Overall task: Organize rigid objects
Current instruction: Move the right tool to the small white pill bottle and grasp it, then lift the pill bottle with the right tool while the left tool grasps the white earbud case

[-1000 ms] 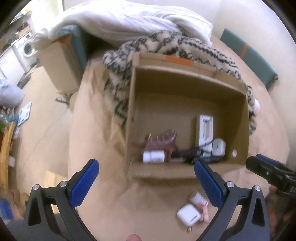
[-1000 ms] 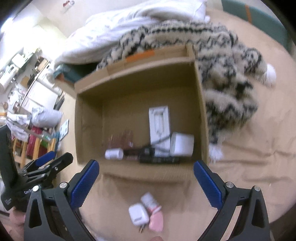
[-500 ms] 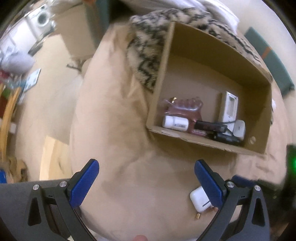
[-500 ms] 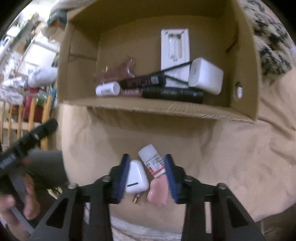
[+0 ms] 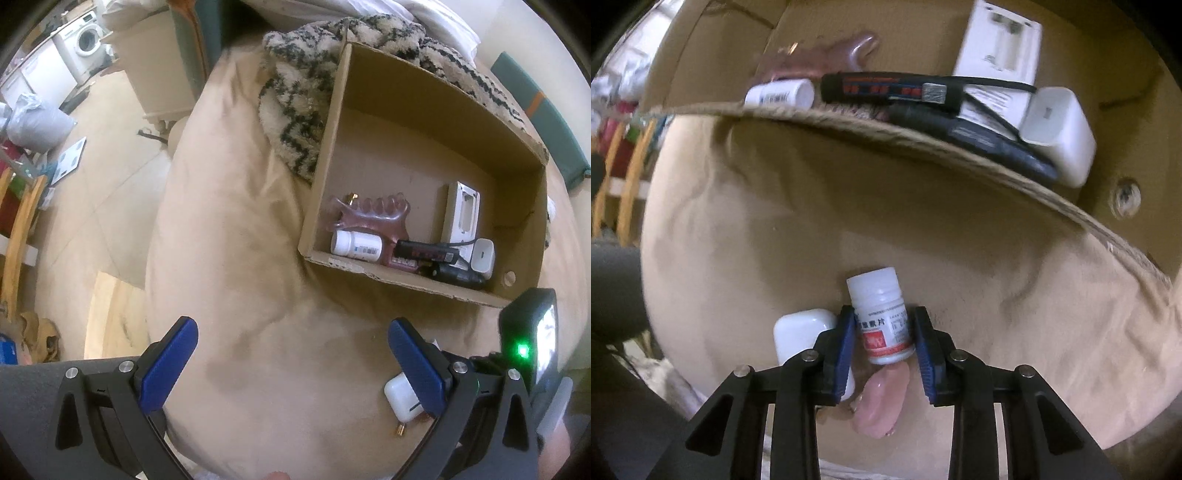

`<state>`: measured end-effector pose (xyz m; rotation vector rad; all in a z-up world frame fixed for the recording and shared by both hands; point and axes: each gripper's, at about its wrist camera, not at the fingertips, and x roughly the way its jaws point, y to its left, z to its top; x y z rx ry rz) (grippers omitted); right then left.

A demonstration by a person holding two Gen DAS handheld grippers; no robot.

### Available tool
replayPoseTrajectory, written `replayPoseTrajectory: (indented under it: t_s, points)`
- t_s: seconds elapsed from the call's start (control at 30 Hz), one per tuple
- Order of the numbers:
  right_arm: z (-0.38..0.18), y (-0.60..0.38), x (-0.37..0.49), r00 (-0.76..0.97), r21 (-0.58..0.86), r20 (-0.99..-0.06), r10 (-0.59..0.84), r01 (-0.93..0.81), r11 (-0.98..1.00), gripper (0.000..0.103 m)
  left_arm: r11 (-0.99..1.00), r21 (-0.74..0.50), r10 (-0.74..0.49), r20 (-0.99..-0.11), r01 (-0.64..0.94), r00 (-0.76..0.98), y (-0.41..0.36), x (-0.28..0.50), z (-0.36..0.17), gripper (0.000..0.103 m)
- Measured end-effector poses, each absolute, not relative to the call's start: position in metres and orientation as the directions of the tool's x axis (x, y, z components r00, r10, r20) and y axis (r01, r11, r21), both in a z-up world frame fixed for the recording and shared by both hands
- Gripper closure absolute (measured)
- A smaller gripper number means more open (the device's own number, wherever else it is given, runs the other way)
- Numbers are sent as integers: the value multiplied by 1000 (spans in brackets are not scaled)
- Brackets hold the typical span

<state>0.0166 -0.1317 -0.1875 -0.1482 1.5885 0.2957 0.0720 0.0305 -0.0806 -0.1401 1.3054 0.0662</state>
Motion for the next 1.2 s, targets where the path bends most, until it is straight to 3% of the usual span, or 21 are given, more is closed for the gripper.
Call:
replayPoseTrajectory:
  t_s: [0.43,0.73,1.03,1.2]
  points:
    - [-105,-136,-1,139,172,-965,224,-314,934,75,983,-52,1,-956,-174,292,36,73,-80,0]
    - [-3,-187,4,466,190,-832,303,-274,943,75,979,-19,42,-955,-203,294,39,71,-85,0]
    - [-8,-242,10,543,331,-761,356,-147,932,75,965,-46,4,-982,-258,188,31,58,-109,1]
    - [-16,-248,17,522,368,-766,374,-121,922,75,947,-108,-80,-992,-302,102,4,42,-130,8]
